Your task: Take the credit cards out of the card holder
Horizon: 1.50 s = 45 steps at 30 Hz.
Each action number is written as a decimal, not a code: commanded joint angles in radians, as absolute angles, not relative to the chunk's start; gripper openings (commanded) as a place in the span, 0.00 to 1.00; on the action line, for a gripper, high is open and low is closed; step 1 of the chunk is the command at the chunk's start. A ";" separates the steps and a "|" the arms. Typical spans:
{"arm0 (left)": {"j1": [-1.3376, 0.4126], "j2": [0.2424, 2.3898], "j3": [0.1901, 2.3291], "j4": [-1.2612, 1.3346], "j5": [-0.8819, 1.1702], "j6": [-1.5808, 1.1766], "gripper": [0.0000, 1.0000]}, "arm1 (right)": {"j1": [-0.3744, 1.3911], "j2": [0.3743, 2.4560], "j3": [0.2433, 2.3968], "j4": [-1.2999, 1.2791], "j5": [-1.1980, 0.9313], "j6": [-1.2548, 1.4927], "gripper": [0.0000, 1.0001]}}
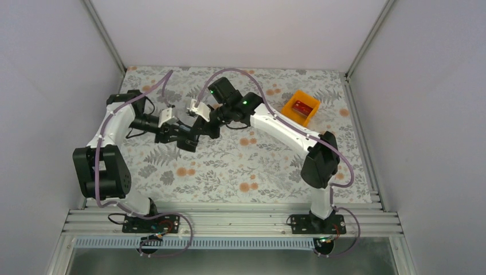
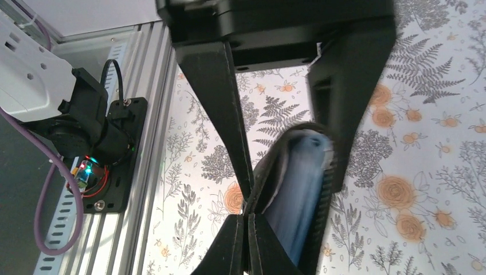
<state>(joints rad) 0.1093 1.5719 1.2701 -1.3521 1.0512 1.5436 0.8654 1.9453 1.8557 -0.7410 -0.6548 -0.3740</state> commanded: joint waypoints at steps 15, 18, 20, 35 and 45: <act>0.117 1.483 1.288 -1.354 1.306 1.367 0.02 | 0.643 1.671 1.529 -0.286 -0.834 -0.096 0.98; 0.125 1.459 1.329 -1.347 1.355 1.299 0.02 | 0.600 1.636 1.455 -0.173 -0.910 -0.005 0.99; 0.124 1.437 1.347 -1.297 1.364 1.206 0.02 | 0.606 1.644 1.419 -0.117 -0.893 0.040 0.99; 0.107 1.393 1.390 -1.164 1.318 0.935 0.02 | 0.728 1.831 1.505 -0.069 -0.926 0.010 0.93; 0.064 1.383 1.366 -1.120 1.194 0.904 0.03 | 0.719 1.810 1.590 -0.098 -1.037 -0.005 0.93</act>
<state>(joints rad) 0.0803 1.4048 1.3571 -1.1408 1.2015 0.9218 0.7235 1.8332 1.5349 -0.1062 -0.9890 -0.0284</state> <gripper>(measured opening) 0.132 0.959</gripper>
